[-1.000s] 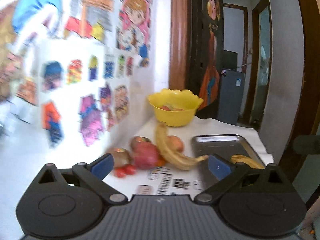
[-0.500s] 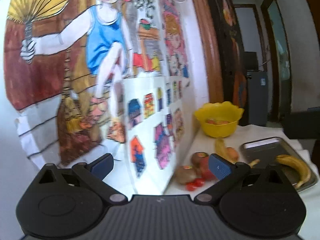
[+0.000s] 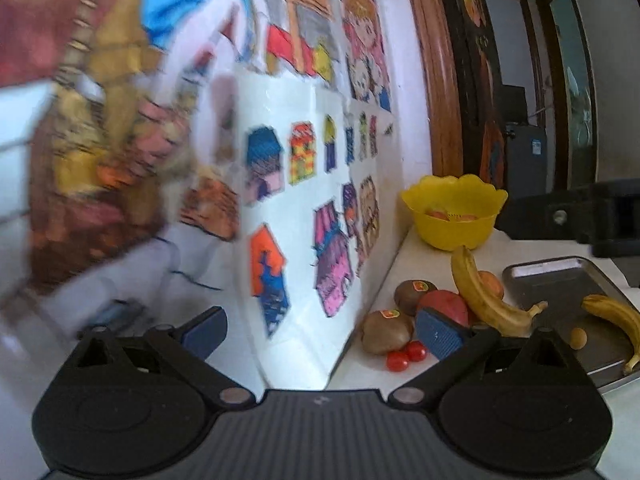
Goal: Organize fruits
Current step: 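Move both tools back toward the fruit pile, then grasp the second banana with the right tool while the left tool grasps a cherry tomato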
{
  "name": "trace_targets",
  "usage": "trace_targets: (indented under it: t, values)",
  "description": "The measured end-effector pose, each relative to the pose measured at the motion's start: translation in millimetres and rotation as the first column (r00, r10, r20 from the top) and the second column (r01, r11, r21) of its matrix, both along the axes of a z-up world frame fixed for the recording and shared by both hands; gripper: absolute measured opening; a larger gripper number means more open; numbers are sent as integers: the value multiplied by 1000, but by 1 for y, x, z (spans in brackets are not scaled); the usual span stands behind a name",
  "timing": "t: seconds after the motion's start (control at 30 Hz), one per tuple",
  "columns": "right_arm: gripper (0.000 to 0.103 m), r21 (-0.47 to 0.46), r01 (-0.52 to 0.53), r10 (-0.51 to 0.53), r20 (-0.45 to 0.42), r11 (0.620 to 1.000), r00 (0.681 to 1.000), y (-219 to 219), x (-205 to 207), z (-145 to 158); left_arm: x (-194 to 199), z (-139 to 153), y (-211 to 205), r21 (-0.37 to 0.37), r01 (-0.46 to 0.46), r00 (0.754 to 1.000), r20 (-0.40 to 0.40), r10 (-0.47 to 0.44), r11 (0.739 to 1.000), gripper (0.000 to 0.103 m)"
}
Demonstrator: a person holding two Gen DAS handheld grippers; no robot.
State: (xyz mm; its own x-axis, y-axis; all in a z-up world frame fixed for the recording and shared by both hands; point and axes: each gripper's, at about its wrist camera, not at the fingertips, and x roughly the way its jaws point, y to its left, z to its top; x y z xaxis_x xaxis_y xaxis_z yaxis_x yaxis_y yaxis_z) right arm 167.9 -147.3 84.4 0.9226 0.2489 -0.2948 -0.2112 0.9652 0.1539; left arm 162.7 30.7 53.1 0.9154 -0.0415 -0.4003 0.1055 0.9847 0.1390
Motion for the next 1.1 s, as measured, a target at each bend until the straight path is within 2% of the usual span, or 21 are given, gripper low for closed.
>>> trace_targets:
  t: [0.1, 0.2, 0.43, 0.63, 0.77, 0.93, 1.03, 1.1]
  values:
    - [102, -36, -12, 11, -12, 999, 1000, -12, 21, -16, 14, -14, -10, 1, 28, 1000, -3, -28, 1000, 103]
    - [102, -96, -82, 80, -15, 992, 997, -26, 41, -36, 29, -28, -20, 14, 59, 998, -10, -59, 998, 103]
    - [102, -159, -220, 204, -115, 962, 972, -58, 103, -79, 71, -64, -37, 19, 116, 992, -58, -115, 993, 103]
    - [91, -216, -276, 232, -206, 937, 951, -65, 147, -113, 91, -91, -50, 35, 156, 982, -113, -151, 987, 103]
    - [87, -219, -327, 274, -242, 919, 931, -65, 154, -126, 98, -105, -54, 25, 174, 973, -160, -168, 984, 102]
    - [81, -243, -375, 313, -260, 894, 914, -59, 158, -136, 105, -114, -54, 7, 181, 965, -193, -176, 983, 95]
    - [73, -253, -381, 311, -276, 889, 909, -56, 161, -140, 109, -118, -53, -3, 187, 958, -220, -183, 982, 88]
    - [66, -260, -380, 304, -290, 887, 908, -54, 163, -143, 113, -120, -52, -15, 182, 954, -240, -180, 983, 80]
